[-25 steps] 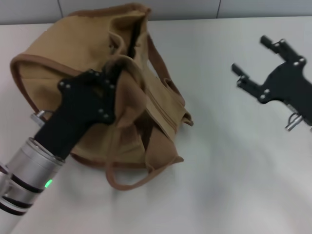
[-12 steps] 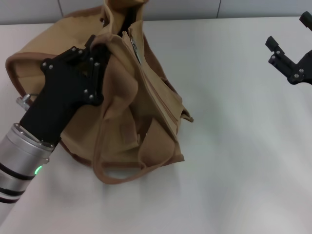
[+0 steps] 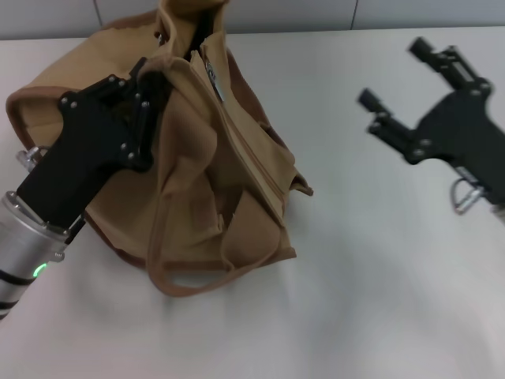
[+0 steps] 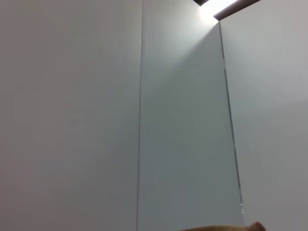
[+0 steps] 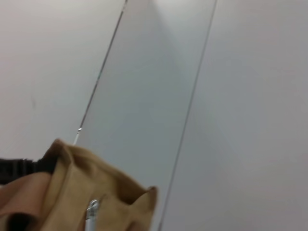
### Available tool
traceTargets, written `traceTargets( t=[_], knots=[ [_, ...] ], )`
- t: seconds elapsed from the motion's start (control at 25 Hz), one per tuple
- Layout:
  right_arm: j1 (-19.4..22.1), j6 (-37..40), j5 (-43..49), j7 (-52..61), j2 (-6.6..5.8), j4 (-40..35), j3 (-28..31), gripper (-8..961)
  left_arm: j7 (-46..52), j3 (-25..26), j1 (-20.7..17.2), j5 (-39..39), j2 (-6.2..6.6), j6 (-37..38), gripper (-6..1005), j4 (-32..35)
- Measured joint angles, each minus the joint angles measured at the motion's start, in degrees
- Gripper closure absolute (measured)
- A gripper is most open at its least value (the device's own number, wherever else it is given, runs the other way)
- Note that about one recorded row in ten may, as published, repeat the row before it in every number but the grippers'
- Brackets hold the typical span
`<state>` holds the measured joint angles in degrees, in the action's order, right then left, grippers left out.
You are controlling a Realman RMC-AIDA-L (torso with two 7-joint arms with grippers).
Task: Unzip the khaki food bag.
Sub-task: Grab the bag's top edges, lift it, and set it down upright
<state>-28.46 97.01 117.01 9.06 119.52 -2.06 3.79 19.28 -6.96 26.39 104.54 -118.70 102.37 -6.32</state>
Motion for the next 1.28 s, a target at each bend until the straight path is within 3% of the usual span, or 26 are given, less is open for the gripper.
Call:
traceTargets(
  t=[0.52, 0.84, 1.28],
  knots=[
    [-4.12, -15.10, 0.51, -23.21, 0.27, 18.55, -3.54, 166, 1.85, -3.48, -0.20, 1.28, -0.03, 2.43, 936, 1.05],
    [-4.43, -19.64, 0.50, -27.17, 0.36, 22.77, -2.99, 165, 1.89, -3.76, -0.03, 3.05, -0.23, 2.02, 935, 0.71],
    [-3.74, -19.65, 0.49, -30.13, 0.36, 26.47, -2.98, 165, 1.90, -4.95, 0.08, 4.19, -0.29, 0.15, 933, 0.44]
  ],
)
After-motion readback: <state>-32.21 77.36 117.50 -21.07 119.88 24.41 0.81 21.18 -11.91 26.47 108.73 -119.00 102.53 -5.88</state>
